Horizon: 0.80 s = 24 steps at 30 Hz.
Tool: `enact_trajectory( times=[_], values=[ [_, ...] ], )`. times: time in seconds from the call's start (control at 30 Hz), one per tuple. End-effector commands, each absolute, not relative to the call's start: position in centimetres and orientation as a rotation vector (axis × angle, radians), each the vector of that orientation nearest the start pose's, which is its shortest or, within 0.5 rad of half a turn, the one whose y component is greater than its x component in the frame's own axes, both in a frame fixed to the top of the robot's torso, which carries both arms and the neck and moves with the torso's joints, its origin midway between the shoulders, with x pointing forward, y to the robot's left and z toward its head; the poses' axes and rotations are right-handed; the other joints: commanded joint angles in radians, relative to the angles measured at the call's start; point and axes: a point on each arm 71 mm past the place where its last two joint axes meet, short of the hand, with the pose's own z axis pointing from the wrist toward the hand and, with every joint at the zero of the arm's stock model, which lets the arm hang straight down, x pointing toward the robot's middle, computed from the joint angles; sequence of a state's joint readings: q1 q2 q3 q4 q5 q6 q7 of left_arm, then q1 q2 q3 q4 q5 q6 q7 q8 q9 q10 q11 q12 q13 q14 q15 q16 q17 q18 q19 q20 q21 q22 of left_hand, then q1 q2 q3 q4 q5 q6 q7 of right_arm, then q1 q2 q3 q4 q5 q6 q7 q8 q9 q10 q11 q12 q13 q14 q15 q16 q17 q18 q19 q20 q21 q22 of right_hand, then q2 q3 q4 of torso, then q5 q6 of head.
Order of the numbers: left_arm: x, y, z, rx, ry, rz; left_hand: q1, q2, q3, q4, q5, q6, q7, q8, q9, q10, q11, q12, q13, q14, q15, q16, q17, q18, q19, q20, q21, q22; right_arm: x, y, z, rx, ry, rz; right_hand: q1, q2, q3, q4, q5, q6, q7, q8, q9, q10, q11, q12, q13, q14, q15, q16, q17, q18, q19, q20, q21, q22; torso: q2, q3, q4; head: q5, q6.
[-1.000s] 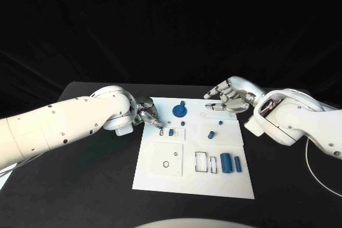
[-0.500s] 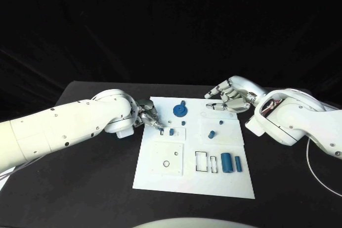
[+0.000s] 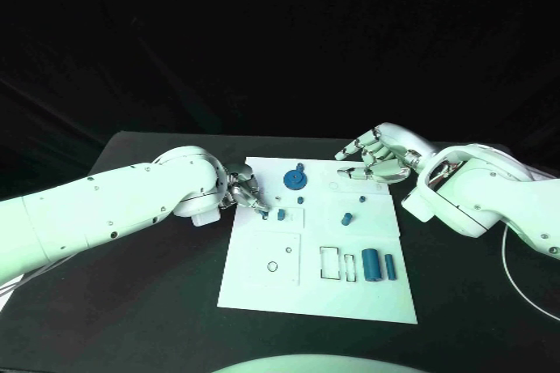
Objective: Assemble the parts on the task board
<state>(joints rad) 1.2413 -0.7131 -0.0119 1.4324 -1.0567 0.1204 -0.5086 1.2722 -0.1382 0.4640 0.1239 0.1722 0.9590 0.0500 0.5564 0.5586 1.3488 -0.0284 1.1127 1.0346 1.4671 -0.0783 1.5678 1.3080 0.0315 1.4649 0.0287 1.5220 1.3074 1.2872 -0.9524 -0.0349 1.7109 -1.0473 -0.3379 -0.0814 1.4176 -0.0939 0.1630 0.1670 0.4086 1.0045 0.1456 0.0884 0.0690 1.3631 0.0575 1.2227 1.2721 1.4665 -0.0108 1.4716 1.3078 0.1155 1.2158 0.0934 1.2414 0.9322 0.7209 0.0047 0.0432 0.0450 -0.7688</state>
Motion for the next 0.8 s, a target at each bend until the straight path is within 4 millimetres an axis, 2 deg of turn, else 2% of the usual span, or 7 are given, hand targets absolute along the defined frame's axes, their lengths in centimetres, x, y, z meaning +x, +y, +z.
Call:
enact_trajectory(
  times=[0.03,0.8],
  values=[
    [49.98,17.45,-20.60,-0.151,2.307,-0.473,0.011,0.003,0.133,-0.126,0.006,0.007,-0.003,0.007,0.002,0.007,-0.001,0.001,-0.002,0.104,-0.006,0.003,0.263,-0.018,0.083,-0.007,0.004,0.220,46.26,-20.04,-13.17,0.156,1.682,0.931,-0.010,0.002,0.004,0.003,0.007,0.004,0.001,0.000,-0.001,-0.005,0.000,-0.004,-0.002,0.066,-0.005,-0.004,0.102,0.010,-0.007,-0.001,-0.006,-0.001,0.000,0.0008,-0.0007,0.001,-0.001],
    [49.76,17.34,-20.85,-0.120,2.332,-0.466,0.009,-0.001,0.139,-0.129,0.009,0.010,-0.004,0.006,0.001,0.009,-0.001,0.001,-0.002,0.104,-0.006,0.003,0.263,-0.018,0.083,-0.007,0.004,0.220,46.23,-20.05,-13.18,0.156,1.683,0.932,-0.011,0.002,0.005,0.004,0.007,0.004,0.001,0.000,-0.001,-0.005,-0.001,-0.003,-0.001,0.066,-0.005,-0.004,0.103,0.010,-0.007,-0.001,-0.006,-0.001,0.000,0.0003,0.0002,-0.002,-0.004]
  ],
)
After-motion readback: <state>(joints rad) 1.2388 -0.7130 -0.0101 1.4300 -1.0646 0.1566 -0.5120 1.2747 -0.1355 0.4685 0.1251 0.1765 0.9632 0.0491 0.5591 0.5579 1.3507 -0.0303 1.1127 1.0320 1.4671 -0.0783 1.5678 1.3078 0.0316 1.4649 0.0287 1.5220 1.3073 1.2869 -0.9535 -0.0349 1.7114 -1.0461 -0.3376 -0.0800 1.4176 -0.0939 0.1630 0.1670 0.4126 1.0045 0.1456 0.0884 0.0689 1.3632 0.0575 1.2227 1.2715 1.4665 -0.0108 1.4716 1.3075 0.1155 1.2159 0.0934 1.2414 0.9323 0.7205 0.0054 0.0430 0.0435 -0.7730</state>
